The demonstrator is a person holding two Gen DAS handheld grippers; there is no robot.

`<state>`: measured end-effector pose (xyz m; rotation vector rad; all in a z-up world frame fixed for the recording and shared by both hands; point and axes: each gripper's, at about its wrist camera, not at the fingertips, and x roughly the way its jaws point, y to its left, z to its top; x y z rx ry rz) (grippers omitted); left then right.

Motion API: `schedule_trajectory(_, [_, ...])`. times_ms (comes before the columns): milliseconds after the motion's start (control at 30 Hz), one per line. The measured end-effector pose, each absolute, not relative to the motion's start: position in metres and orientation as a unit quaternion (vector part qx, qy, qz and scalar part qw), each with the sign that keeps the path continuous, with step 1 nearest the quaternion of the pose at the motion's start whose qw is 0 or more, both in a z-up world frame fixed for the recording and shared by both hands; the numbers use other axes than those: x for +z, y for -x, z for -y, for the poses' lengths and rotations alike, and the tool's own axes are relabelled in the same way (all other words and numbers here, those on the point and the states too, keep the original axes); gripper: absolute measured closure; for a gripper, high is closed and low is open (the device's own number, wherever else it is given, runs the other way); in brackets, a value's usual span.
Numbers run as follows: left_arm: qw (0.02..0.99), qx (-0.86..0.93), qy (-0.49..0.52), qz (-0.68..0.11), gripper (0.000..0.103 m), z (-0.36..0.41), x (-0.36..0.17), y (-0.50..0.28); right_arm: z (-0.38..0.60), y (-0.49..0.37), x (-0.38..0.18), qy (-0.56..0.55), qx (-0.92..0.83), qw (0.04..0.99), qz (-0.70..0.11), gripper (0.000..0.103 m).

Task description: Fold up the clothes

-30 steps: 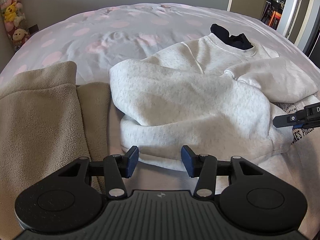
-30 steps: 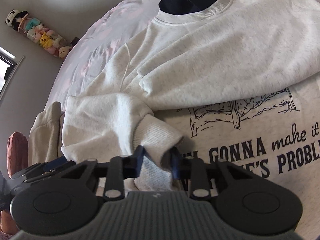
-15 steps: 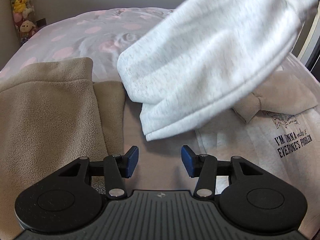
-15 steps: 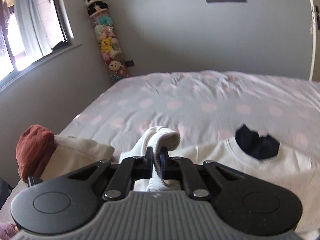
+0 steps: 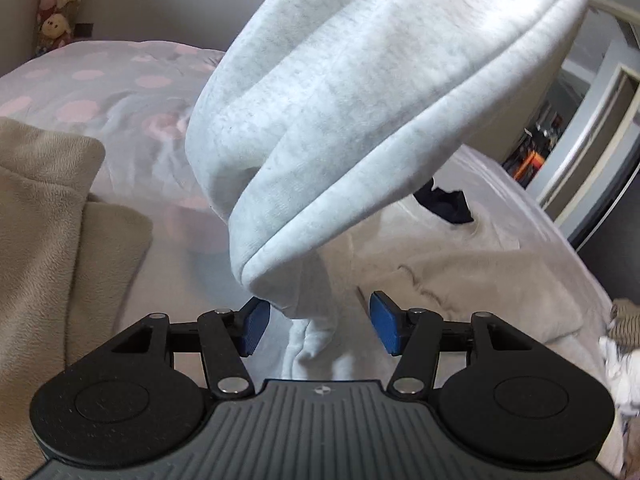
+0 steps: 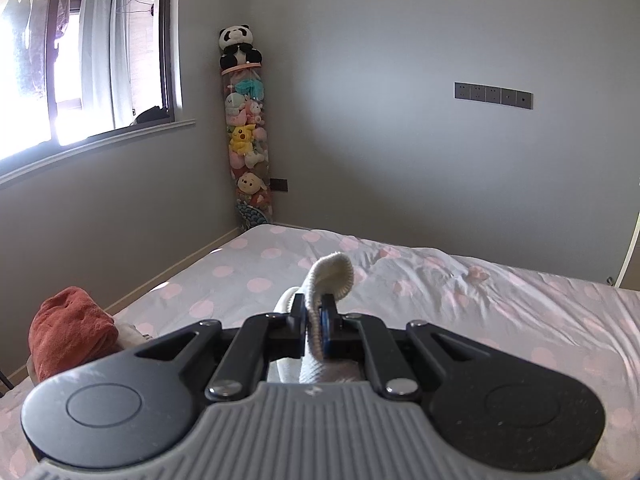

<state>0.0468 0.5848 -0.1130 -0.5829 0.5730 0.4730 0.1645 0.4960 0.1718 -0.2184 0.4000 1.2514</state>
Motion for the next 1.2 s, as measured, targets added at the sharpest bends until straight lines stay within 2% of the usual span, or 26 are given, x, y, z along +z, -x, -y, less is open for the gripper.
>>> schedule_trajectory(200, [0.88, 0.256, 0.242, -0.319, 0.049, -0.576, -0.132, -0.065, -0.475, -0.18, 0.173, 0.092, 0.582, 0.787, -0.184, 0.094])
schedule_trajectory(267, [0.879, 0.261, 0.243, -0.317, 0.053, -0.576, -0.134, -0.068, -0.469, -0.185, 0.173, 0.091, 0.582, 0.788, -0.18, 0.094])
schedule_trajectory(333, [0.879, 0.262, 0.249, -0.31, 0.073, -0.578, -0.136, -0.069, -0.463, -0.191, 0.174, 0.09, 0.58, 0.79, -0.177, 0.094])
schedule_trajectory(467, [0.876, 0.271, 0.234, -0.322, 0.092, -0.575, -0.139, -0.072, -0.445, -0.211, 0.174, 0.092, 0.562, 0.804, -0.171, 0.094])
schedule_trajectory(533, [0.872, 0.28, 0.226, -0.333, 0.096, -0.574, -0.141, -0.073, -0.433, -0.226, 0.171, 0.093, 0.544, 0.816, -0.172, 0.095])
schedule_trajectory(800, [0.859, 0.304, 0.195, -0.362, 0.097, -0.567, -0.143, -0.08, -0.375, -0.308, 0.124, 0.092, 0.44, 0.865, -0.224, 0.095])
schedule_trajectory(1200, [0.853, 0.315, 0.141, -0.391, 0.094, -0.558, -0.148, -0.098, -0.316, -0.404, -0.049, 0.063, 0.311, 0.86, -0.399, 0.095])
